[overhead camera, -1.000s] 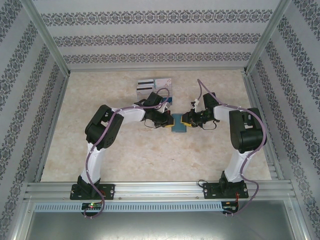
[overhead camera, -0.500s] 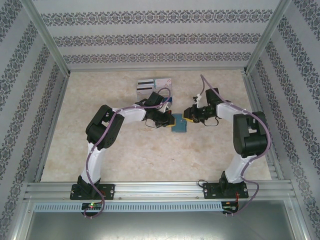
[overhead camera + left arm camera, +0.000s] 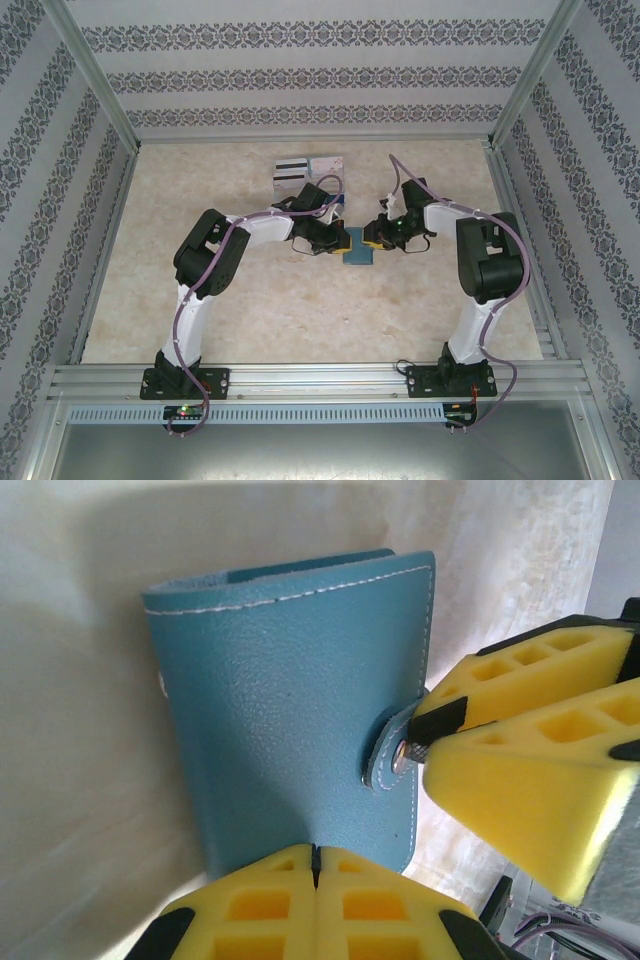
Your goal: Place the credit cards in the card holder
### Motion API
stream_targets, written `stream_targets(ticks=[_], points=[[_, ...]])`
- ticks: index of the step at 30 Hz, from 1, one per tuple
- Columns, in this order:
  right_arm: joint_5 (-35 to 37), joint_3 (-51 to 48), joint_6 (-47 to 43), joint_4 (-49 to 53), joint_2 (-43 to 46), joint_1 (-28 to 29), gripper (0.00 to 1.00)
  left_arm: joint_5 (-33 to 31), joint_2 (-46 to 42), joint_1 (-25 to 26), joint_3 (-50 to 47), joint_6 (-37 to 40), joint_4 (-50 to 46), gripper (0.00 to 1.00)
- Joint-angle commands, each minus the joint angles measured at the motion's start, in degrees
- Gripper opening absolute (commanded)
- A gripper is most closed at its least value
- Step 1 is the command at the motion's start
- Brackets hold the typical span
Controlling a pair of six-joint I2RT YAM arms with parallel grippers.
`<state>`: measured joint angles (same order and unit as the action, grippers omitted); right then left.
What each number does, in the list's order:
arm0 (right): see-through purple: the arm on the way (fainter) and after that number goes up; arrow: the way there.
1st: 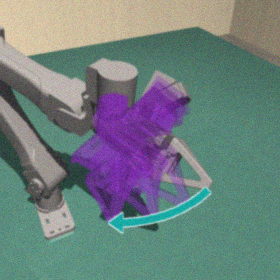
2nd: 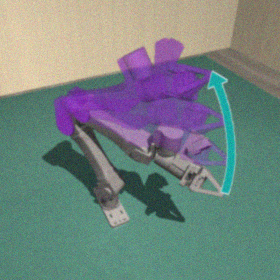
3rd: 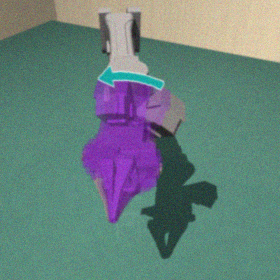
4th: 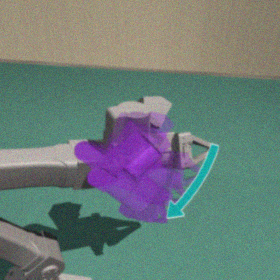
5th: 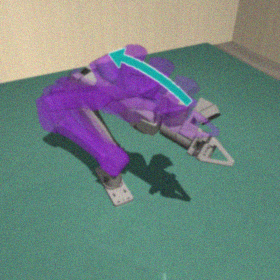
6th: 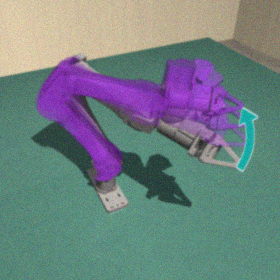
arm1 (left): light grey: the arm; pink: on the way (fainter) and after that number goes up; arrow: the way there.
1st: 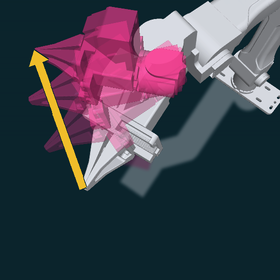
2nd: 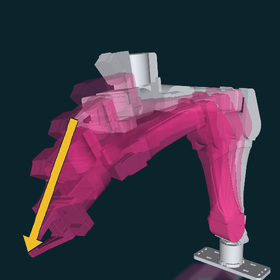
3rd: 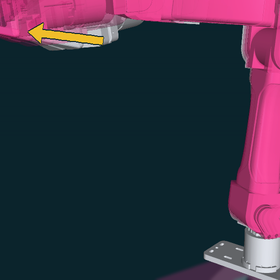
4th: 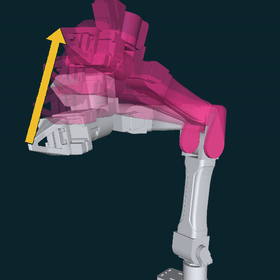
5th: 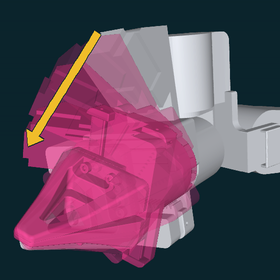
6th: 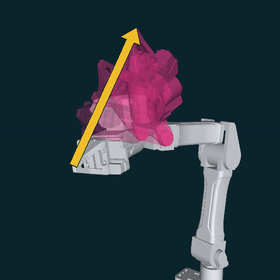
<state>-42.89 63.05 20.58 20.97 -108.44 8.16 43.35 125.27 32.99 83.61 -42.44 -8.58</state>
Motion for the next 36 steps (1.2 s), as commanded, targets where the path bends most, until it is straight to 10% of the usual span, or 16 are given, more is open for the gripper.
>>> stream_targets(ticks=[1,36], points=[[-0.78,1.37,-0.48,0.02,-1.19,1.21,0.25,-0.37,2.17,0.84,0.72,0.27,0.12,0.0],[-4.48,0.11,-3.83,6.45,-0.31,1.73,0.24,-0.52,3.31,1.06,2.68,0.73,-0.65,0.0]])
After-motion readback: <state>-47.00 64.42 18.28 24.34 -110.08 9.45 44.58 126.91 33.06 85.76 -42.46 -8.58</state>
